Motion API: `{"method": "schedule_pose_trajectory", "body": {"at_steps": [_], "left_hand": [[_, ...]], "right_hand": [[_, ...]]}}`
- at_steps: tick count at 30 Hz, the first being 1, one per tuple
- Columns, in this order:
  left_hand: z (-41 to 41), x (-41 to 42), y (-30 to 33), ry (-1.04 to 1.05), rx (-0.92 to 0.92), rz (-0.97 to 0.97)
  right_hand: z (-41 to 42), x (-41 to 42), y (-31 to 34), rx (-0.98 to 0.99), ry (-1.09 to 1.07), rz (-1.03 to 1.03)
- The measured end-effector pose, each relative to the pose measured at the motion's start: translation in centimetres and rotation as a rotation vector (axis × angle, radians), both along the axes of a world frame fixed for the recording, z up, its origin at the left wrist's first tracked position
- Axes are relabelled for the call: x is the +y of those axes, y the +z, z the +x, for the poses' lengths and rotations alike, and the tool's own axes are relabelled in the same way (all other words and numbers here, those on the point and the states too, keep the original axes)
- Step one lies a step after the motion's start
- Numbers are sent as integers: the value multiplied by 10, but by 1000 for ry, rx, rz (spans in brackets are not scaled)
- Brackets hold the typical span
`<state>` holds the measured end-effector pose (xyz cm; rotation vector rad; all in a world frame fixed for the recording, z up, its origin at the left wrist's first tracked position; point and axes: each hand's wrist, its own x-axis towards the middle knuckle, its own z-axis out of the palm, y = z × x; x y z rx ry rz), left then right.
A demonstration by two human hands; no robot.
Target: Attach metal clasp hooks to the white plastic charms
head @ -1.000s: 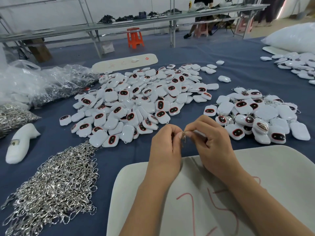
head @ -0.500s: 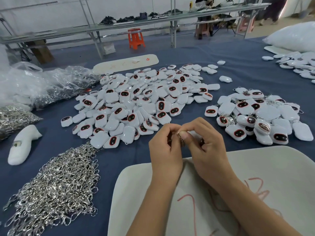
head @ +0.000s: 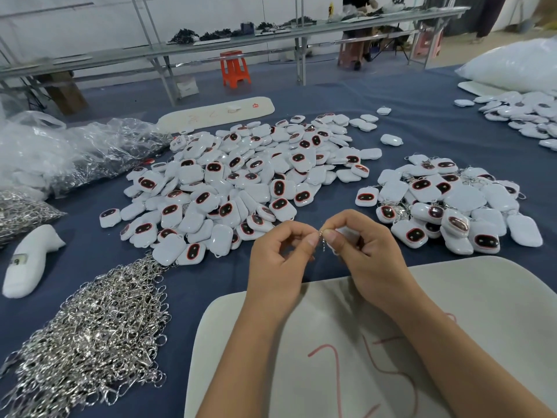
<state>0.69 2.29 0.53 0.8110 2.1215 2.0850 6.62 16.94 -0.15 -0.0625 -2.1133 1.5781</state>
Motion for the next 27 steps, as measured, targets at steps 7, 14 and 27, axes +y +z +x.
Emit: {"method": "schedule_pose_trajectory", "body": {"at_steps": [7, 14, 27], "left_hand": [[-1, -1, -1, -35, -16, 3], [-1, -1, -1, -38, 1, 13], [0, 0, -1, -39, -19, 19]], "right_hand": [[2, -1, 2, -25, -4, 1], [3, -1, 4, -29, 10, -27], [2, 2, 1, -42, 3, -23]]}}
